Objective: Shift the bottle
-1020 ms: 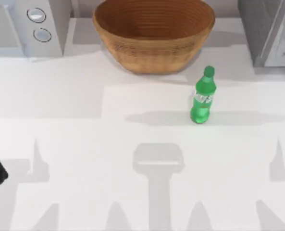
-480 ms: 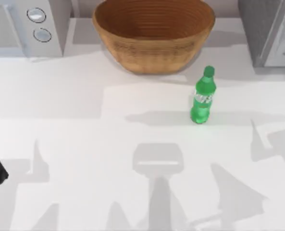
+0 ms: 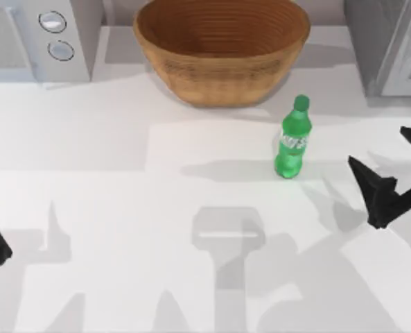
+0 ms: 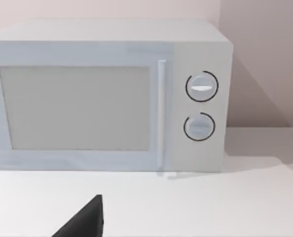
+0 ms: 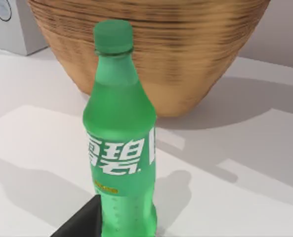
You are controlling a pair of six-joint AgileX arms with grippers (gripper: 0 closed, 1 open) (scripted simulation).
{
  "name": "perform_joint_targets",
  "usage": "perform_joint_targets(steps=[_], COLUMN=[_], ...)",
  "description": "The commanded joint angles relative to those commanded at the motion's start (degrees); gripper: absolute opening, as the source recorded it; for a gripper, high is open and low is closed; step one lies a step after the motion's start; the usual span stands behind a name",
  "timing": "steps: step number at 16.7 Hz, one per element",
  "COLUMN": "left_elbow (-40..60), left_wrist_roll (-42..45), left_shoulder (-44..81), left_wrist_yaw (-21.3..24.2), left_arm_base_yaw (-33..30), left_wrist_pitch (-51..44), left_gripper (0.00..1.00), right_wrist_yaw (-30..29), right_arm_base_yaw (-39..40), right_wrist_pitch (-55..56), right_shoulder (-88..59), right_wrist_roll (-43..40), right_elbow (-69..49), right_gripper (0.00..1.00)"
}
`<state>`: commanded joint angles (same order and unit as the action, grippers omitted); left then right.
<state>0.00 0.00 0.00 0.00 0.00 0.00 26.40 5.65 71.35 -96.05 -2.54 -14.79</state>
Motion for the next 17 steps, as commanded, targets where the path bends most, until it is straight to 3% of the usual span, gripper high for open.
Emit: perform_joint_targets(steps=[4,8,17], left_elbow=[0.0,0.0,0.0], left_wrist_roll=[0.0,0.0,0.0], left_shoulder=[0.0,0.0,0.0], left_wrist_yaw=[0.0,0.0,0.0], left_arm_base_yaw=[0.0,0.0,0.0], left_wrist_pitch=[0.0,0.0,0.0], left_gripper=[1.0,1.0,1.0], right_wrist_yaw=[5.3,8.2,7.6], right_arm_base_yaw=[1.4,2.1,3.2], right_wrist_pitch=[14.0,22.5,22.3], right_shoulder=[-17.4,-25.7,-27.4], right_wrist_roll=[-0.4,-0.6,-0.5], right_elbow=[-3.5,-6.0,-8.5], right_gripper=[1.0,1.0,1.0])
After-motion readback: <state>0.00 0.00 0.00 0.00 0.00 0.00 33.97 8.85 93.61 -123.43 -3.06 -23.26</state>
